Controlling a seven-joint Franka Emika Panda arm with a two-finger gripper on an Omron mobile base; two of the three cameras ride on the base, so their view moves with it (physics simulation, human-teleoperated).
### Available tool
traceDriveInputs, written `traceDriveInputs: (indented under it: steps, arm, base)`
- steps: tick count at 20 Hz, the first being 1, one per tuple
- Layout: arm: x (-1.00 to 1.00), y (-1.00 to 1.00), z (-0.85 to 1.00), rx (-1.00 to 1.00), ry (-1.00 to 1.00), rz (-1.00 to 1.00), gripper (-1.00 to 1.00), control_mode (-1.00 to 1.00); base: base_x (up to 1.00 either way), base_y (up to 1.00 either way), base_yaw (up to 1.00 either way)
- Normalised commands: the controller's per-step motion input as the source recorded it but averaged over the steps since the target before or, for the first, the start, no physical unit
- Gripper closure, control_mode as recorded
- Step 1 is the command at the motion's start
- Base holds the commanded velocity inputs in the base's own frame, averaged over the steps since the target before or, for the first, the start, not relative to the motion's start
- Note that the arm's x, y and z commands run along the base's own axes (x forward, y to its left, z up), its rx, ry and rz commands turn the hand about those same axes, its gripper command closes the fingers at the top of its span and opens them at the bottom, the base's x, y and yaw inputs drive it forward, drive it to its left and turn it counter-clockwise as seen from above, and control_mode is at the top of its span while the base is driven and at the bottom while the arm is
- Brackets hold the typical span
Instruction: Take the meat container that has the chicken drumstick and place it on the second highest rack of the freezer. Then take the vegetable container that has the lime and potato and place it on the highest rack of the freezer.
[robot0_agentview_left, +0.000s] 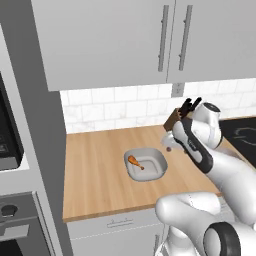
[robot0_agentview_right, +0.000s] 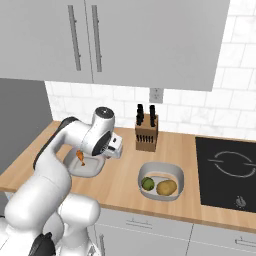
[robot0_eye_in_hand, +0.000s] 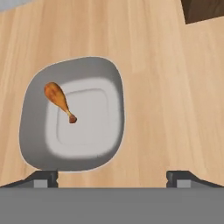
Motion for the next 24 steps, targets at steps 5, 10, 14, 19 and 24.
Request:
traceDriveInputs:
  steps: [5, 10, 14, 19, 24]
  arm:
    - [0.32, 0.00, -0.41, 0.00, 0.01, 0.00, -1.00, -1.00]
    - [0.40, 0.00, -0.26, 0.00, 0.13, 0.00, -1.00, -1.00]
    - [0.26, 0.00, -0.32, 0.00, 0.00, 0.00, -1.00, -1.00]
    - [0.13, 0.01, -0.41, 0.00, 0.00, 0.00, -1.00, -1.00]
    - [0.18, 0.00, -0.13, 0.00, 0.00, 0.00, -1.00, -1.00]
  base:
    - [0.00, 0.00, 0.00]
    - [0.00, 0.00, 0.00]
    - [0.00, 0.00, 0.00]
    - [0.00, 0.00, 0.00]
    - [0.00, 0.00, 0.00]
